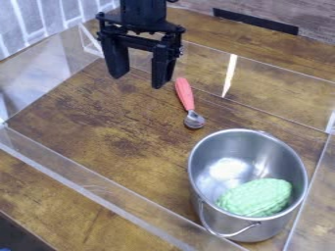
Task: Put the green object in the silver pot
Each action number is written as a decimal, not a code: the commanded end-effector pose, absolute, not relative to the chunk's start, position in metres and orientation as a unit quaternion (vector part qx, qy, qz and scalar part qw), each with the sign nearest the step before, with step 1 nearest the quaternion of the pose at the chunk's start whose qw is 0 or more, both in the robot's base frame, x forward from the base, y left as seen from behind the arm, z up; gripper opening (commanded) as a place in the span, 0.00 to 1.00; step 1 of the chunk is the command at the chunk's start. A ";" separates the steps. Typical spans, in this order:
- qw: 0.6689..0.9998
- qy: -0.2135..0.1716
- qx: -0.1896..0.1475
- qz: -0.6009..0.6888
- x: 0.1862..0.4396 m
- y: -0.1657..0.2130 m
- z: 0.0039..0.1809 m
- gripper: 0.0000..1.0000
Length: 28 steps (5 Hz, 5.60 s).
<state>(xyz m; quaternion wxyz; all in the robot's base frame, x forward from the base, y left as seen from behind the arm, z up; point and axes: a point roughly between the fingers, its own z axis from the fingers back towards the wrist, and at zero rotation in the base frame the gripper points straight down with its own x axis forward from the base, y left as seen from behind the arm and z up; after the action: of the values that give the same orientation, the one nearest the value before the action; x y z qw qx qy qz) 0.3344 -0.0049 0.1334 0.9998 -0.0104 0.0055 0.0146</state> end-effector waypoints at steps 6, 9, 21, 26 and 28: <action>0.998 -0.056 0.007 0.013 0.354 0.008 0.147 1.00; 0.997 -0.077 0.015 0.021 0.348 0.003 0.154 1.00; 0.965 -0.051 0.003 -0.257 0.317 -0.142 0.037 0.00; 0.968 -0.036 0.006 -0.247 0.314 -0.118 0.096 0.00; 0.962 -0.035 0.005 -0.272 0.304 -0.134 0.099 0.00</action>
<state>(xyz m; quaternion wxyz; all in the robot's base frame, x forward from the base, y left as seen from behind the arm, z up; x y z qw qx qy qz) 0.2986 -0.1306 0.0680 0.9625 0.0118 0.0137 -0.2705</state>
